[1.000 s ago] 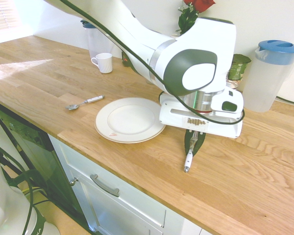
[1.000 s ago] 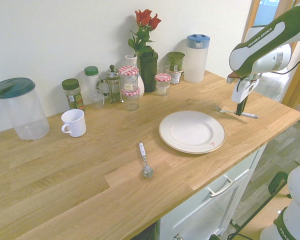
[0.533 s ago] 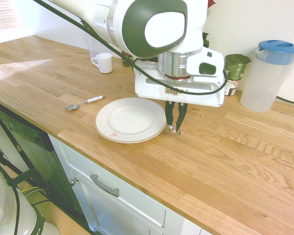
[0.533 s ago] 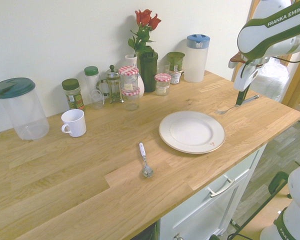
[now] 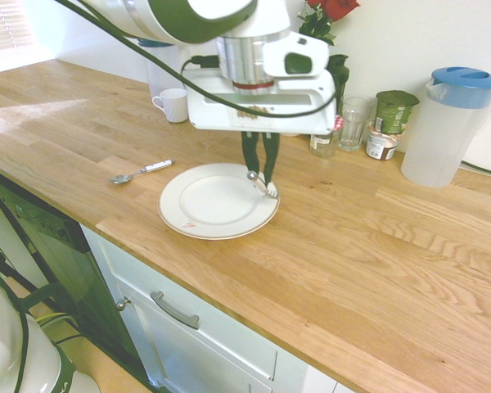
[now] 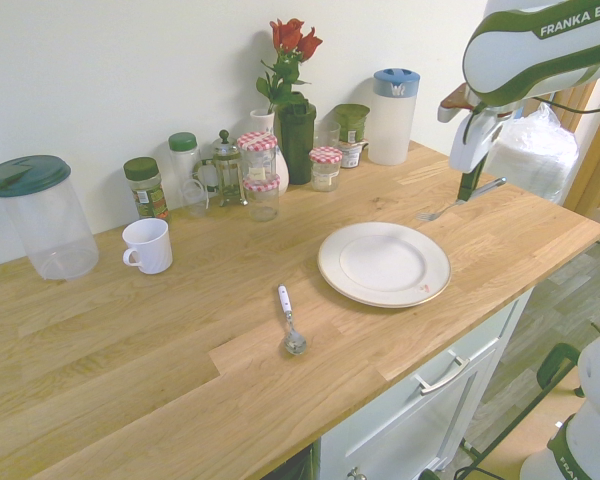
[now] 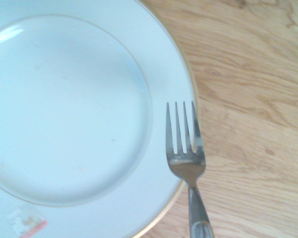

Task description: Put the fork into the plate

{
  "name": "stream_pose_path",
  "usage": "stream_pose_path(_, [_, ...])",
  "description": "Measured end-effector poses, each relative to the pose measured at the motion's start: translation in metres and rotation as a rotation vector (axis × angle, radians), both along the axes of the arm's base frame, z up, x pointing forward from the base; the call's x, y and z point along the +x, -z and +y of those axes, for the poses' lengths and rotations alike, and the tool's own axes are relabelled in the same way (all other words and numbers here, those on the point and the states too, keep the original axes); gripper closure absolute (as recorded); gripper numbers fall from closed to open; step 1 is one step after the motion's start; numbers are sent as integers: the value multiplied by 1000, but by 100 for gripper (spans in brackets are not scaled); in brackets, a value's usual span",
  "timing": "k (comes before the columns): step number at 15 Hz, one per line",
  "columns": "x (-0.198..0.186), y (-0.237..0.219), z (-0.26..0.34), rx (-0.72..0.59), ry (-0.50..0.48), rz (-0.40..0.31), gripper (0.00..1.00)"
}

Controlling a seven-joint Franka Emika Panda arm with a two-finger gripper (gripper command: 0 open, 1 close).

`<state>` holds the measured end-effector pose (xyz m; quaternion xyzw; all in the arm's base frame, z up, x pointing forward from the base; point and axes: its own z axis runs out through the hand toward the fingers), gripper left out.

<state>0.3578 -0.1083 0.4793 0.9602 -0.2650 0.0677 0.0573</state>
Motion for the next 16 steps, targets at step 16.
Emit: stream_pose_path(16, [60, 51, 72, -27, -66, 86, 100])
